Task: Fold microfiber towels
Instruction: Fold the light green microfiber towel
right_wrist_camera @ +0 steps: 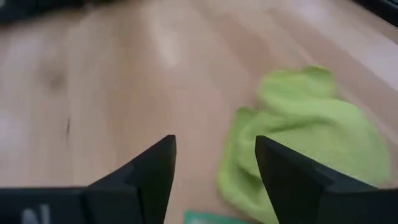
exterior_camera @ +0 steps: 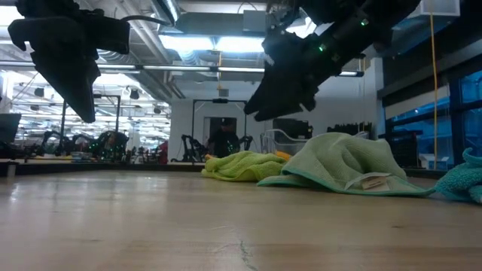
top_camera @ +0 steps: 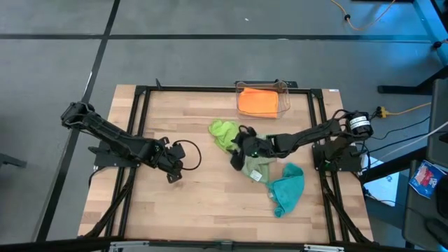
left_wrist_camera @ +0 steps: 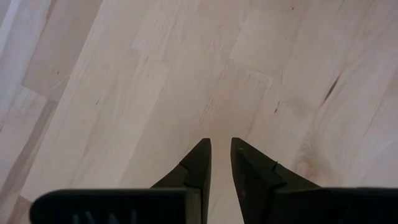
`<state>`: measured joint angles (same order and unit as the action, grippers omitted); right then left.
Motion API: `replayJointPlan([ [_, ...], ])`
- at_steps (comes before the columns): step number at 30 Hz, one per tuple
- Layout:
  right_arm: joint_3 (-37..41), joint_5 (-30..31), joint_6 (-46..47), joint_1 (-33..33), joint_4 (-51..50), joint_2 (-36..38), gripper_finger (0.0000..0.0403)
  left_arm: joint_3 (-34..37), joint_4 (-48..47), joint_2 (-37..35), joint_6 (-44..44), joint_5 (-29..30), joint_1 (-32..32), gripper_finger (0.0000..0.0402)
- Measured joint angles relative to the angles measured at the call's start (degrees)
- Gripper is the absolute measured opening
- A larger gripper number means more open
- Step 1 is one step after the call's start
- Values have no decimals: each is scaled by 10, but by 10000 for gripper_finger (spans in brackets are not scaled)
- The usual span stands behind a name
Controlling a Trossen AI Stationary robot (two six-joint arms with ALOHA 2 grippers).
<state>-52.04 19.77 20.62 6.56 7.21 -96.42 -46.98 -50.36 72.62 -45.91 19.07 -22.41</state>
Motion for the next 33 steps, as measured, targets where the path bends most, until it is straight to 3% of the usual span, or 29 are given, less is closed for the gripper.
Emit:
replayJointPlan([
  [2,1,-3,-49,2,-4,-10,220,0,0,0,0,0,0,55],
  [7,-24,73,-68,11,-24,-49,214,0,0,0,0,0,0,55],
  [12,-76,80,-136,26,-38,-106,214,0,0,0,0,0,0,55],
  [21,-169,158,-87,44,-218,-186,213,0,0,0,0,0,0,55],
  [33,-176,162,-72,50,-221,-203,213,0,-1,0,0,6,0,55],
])
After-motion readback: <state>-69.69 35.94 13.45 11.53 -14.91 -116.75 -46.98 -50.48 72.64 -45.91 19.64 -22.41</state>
